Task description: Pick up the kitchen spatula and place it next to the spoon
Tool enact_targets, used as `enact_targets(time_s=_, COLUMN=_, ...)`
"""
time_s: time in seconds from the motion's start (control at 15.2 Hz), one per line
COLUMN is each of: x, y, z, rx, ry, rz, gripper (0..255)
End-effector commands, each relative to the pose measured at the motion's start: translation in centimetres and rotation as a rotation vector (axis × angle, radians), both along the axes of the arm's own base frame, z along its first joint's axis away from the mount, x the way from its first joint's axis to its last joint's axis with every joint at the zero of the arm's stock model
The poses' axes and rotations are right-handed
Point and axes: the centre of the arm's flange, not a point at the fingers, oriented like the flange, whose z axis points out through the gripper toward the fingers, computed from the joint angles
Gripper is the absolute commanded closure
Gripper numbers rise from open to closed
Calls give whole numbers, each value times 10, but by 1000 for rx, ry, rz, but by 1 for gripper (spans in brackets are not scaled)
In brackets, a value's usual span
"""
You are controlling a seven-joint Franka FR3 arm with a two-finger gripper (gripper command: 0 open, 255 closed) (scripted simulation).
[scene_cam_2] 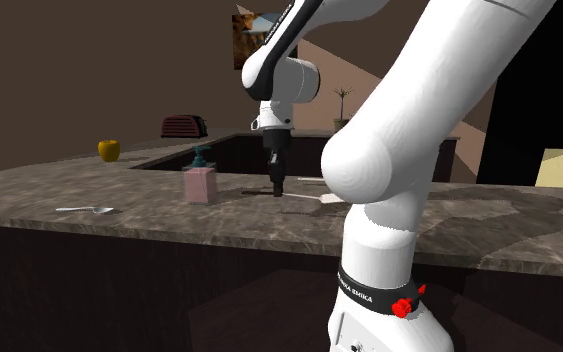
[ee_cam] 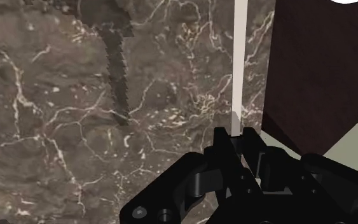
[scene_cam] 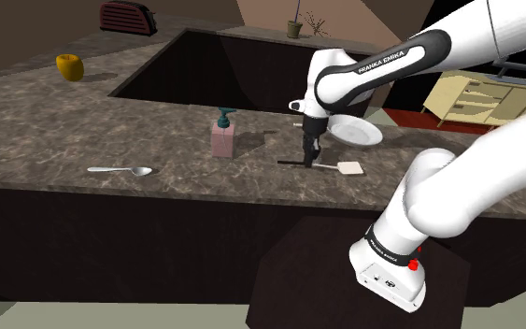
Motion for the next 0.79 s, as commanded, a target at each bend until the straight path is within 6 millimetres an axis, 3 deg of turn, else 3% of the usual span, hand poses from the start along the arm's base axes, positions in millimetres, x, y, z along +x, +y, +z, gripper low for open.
enact_targets(time_s=0.0, x=20, y=16, z=1, rx=1, ry=0, rz=0, gripper=255)
enact_targets(time_s=0.73, x=138, y=102, z=1, rx=1, ry=0, rz=0, gripper=255)
